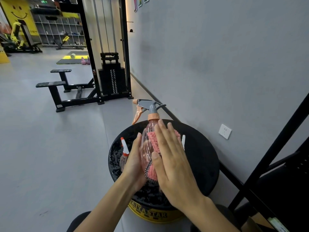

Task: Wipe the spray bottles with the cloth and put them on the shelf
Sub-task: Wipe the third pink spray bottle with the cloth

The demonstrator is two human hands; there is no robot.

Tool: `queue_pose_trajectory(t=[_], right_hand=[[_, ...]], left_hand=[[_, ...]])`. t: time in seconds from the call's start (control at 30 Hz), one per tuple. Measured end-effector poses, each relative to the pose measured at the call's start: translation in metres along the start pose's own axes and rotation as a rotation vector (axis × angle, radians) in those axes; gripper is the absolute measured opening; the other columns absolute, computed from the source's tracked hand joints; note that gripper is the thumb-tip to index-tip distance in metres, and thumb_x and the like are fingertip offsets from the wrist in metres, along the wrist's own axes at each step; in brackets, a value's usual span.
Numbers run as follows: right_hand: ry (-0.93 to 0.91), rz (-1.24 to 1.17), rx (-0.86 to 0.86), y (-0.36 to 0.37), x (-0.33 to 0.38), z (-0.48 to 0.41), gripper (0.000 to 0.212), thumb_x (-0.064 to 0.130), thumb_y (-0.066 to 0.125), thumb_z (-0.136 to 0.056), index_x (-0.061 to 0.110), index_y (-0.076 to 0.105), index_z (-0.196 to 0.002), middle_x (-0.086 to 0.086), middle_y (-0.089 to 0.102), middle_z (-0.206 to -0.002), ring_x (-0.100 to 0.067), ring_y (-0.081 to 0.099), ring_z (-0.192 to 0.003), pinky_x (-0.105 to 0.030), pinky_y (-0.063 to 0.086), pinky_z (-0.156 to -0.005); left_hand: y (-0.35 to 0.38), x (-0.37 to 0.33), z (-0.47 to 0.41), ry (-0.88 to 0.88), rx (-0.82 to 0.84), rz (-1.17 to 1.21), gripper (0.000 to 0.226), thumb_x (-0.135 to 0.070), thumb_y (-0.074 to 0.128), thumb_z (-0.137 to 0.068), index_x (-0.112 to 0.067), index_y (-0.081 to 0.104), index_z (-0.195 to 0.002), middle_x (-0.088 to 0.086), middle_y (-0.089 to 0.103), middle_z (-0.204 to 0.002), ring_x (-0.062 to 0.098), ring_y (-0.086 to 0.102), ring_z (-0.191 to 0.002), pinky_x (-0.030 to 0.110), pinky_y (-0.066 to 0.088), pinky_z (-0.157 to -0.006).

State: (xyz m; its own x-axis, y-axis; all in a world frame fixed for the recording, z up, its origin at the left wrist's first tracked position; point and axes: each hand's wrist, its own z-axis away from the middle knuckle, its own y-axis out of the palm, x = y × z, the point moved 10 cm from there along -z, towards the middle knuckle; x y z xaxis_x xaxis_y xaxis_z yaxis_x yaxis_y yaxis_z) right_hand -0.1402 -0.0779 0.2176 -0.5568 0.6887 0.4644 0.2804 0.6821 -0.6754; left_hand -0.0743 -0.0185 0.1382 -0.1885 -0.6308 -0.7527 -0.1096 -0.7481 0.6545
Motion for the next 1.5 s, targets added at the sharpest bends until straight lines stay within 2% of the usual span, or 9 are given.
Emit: queue_pose_trajectory(t=[0.23,0.4,0.57,0.7,0.9,1.03,1.23,1.4,1.5], right_hand=[[0.016,-0.114,-0.014,-0.016,-0.016,-0.033,0.055,0.038,0.019,-0.103,0.024,0.006,-0.155,0.015,-0.003,-0.162,0.0,-0.011,-0.147,-0.042,0.006,-0.123],[0.011,-0.105,-0.032,-0.01,-0.009,-0.021,0.055,0.038,0.019,-0.102,0.024,0.007,-0.155,0.015,-0.001,-0.162,-0.002,-0.01,-0.148,-0.044,0.006,-0.123],[-0.038,-0.03,-0.056,-0.001,0.002,0.009,0.056,0.029,0.024,-0.102,0.018,0.009,-0.155,0.01,0.001,-0.163,-0.012,-0.004,-0.15,-0.042,0.004,-0.12],[-0.065,0.017,-0.078,-0.005,0.002,0.002,0.055,0.027,0.025,-0.102,0.017,0.013,-0.155,0.009,0.005,-0.163,-0.012,-0.001,-0.15,-0.044,0.006,-0.12],[0.01,-0.084,-0.086,-0.022,-0.013,-0.032,0.054,0.035,0.019,-0.102,0.022,0.011,-0.155,0.011,0.005,-0.163,-0.003,-0.006,-0.148,-0.047,0.009,-0.122],[-0.039,0.009,-0.093,-0.016,0.001,-0.022,0.054,0.029,0.022,-0.103,0.02,0.011,-0.155,0.009,0.003,-0.163,-0.008,-0.006,-0.149,-0.045,0.006,-0.122],[-0.043,0.03,-0.096,-0.003,0.002,0.008,0.057,0.028,0.026,-0.102,0.019,0.01,-0.155,0.008,0.004,-0.163,-0.014,-0.001,-0.15,-0.041,0.004,-0.121],[0.024,-0.075,-0.145,-0.012,-0.012,0.002,0.055,0.032,0.026,-0.102,0.021,0.016,-0.154,0.012,0.011,-0.162,-0.007,0.003,-0.149,-0.042,0.01,-0.122],[0.125,-0.211,-0.146,-0.015,-0.03,-0.006,0.054,0.043,0.022,-0.1,0.031,0.017,-0.152,0.022,0.013,-0.159,0.004,0.003,-0.146,-0.042,0.016,-0.122]], left_hand=[[0.005,0.012,0.005,-0.087,0.038,-0.069,0.054,-0.058,0.035,-0.093,-0.026,0.079,-0.096,0.009,0.074,-0.108,0.025,0.073,-0.093,0.042,0.059,-0.067],[0.004,0.007,0.004,-0.066,0.05,-0.061,0.054,-0.055,0.035,-0.094,-0.025,0.08,-0.092,0.008,0.075,-0.103,0.021,0.073,-0.09,0.037,0.059,-0.069],[-0.01,0.002,-0.005,-0.013,-0.01,-0.091,0.053,-0.059,0.04,-0.094,-0.023,0.077,-0.104,0.012,0.07,-0.118,0.025,0.065,-0.113,0.041,0.044,-0.102],[-0.001,0.008,-0.003,-0.056,0.048,-0.064,0.054,-0.051,0.032,-0.098,-0.023,0.079,-0.099,0.01,0.072,-0.115,0.02,0.068,-0.107,0.03,0.056,-0.083],[0.006,0.017,0.005,-0.118,0.089,-0.12,0.057,-0.056,0.026,-0.098,-0.03,0.077,-0.101,0.007,0.073,-0.113,0.021,0.071,-0.099,0.041,0.059,-0.07],[-0.003,0.015,0.002,-0.104,0.026,-0.119,0.053,-0.055,0.028,-0.1,-0.028,0.067,-0.122,0.007,0.07,-0.12,0.023,0.067,-0.109,0.037,0.058,-0.073],[-0.002,0.011,0.002,-0.078,0.054,-0.094,0.054,-0.049,0.03,-0.1,-0.014,0.07,-0.107,0.011,0.075,-0.102,0.019,0.073,-0.091,0.026,0.057,-0.069],[-0.004,0.019,0.004,-0.101,0.039,-0.153,0.055,-0.05,0.028,-0.102,-0.02,0.075,-0.107,0.014,0.071,-0.116,0.026,0.068,-0.106,0.035,0.058,-0.077],[-0.005,0.03,0.005,-0.147,0.046,-0.156,0.053,-0.053,0.029,-0.1,-0.023,0.07,-0.115,0.012,0.072,-0.114,0.027,0.071,-0.099,0.043,0.058,-0.068]])
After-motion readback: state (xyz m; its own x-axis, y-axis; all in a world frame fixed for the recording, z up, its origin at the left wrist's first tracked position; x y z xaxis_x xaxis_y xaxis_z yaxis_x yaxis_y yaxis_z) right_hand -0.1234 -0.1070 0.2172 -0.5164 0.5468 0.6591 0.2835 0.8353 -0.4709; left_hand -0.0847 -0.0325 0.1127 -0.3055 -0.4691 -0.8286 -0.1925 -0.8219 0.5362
